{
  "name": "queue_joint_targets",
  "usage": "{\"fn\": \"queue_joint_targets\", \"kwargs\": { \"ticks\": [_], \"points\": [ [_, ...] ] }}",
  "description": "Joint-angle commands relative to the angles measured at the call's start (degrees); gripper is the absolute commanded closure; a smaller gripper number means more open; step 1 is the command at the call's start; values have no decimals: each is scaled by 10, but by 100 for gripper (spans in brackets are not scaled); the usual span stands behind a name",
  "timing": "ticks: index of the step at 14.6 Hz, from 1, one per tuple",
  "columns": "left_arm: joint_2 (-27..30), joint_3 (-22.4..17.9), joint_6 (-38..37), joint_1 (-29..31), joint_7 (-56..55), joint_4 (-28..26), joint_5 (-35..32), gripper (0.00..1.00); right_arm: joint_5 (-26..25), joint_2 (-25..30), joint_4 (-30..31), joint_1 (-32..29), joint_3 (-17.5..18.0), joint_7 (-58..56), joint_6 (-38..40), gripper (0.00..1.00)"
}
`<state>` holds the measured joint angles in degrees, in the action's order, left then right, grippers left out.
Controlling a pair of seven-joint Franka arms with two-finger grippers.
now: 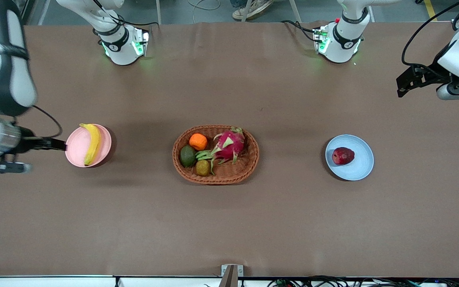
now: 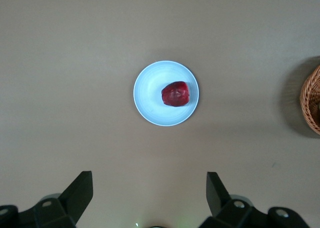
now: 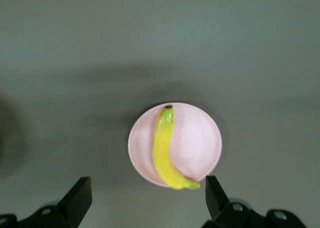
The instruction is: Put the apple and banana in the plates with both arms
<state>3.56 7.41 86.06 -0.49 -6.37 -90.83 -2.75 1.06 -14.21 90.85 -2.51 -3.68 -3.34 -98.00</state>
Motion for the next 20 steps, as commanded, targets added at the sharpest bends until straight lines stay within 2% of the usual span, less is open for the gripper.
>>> {"fn": "queue_joint_targets", "kwargs": {
  "ticks": [1, 3, 5, 7, 9, 14, 20],
  "points": [
    [38, -31, -5, -24, 22, -36, 13, 0, -5, -13, -104, -8, 6, 3, 53, 0],
    [42, -59, -8, -51, 22, -36, 13, 0, -6, -12, -134, -13, 5, -3, 56, 0],
    [40, -55, -7, -47, 22, -36, 16, 0, -6, -13, -175, -19, 6, -1, 53, 0],
    [42, -55, -8, -46, 18, -42, 27, 0, -7, 1, -182, -18, 5, 1, 72, 0],
    [39, -54, -7, -49, 15, -39, 27, 0, -2, 37, -151, -19, 6, 3, 117, 0],
    [25, -35, -7, -51, 10, -21, 20, 0, -1, 152, 15, -21, 6, 5, 32, 0],
    [27, -30, -7, -46, 9, -22, 20, 0, -4, 184, 41, -21, 6, 10, 34, 0]
  ]
}}
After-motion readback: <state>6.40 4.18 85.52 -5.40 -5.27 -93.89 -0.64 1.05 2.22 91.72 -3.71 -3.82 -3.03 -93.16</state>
